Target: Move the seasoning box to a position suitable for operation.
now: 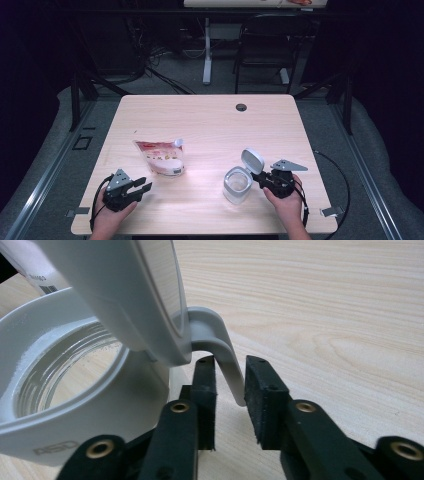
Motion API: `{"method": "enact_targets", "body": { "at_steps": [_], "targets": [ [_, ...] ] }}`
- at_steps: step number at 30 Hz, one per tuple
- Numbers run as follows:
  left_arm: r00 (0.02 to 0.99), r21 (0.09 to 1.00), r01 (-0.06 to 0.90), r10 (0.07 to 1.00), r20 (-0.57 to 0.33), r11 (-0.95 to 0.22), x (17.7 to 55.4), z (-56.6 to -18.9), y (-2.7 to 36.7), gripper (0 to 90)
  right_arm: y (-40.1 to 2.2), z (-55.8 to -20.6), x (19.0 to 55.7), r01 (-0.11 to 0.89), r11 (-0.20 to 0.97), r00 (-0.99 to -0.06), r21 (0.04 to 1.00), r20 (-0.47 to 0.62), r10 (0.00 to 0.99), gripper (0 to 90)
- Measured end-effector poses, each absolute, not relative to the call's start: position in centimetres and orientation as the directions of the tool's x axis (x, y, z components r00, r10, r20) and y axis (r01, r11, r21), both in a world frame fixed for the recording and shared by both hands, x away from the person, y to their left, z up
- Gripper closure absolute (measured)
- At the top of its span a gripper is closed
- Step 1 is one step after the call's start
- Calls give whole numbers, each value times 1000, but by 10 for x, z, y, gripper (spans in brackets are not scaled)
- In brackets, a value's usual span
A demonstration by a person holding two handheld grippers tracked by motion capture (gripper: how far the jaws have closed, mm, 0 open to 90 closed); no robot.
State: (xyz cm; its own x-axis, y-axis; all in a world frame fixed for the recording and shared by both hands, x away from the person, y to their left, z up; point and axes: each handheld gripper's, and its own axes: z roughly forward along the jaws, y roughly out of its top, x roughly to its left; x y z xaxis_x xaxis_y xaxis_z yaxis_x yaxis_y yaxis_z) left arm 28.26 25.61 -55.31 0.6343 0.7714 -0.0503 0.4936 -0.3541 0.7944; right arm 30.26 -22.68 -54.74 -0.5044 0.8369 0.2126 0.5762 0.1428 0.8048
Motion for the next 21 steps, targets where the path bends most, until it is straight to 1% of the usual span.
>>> {"method": "enact_targets", "body": {
  "at_steps": [2, 11, 16, 19, 21],
  "targets": [
    [636, 794, 492, 770, -48, -357, 283, -553, 256, 652, -227, -547, 302, 579, 144, -506, 803, 215, 835, 779],
    [641, 791, 492, 766, -46, -364, 284, -553, 255, 652, -224, -549, 308, 574, 131, -497, 808, 218, 840, 781],
    [634, 789, 500, 771, -54, -356, 284, -554, 256, 652, -226, -550, 313, 573, 120, -510, 810, 238, 827, 791],
    [635, 789, 499, 771, -52, -358, 284, -554, 255, 652, -226, -550, 314, 574, 112, -523, 811, 258, 813, 843],
    [634, 789, 499, 772, -50, -358, 284, -555, 255, 652, -224, -550, 315, 572, 117, -527, 812, 255, 810, 839]
  ]
}}
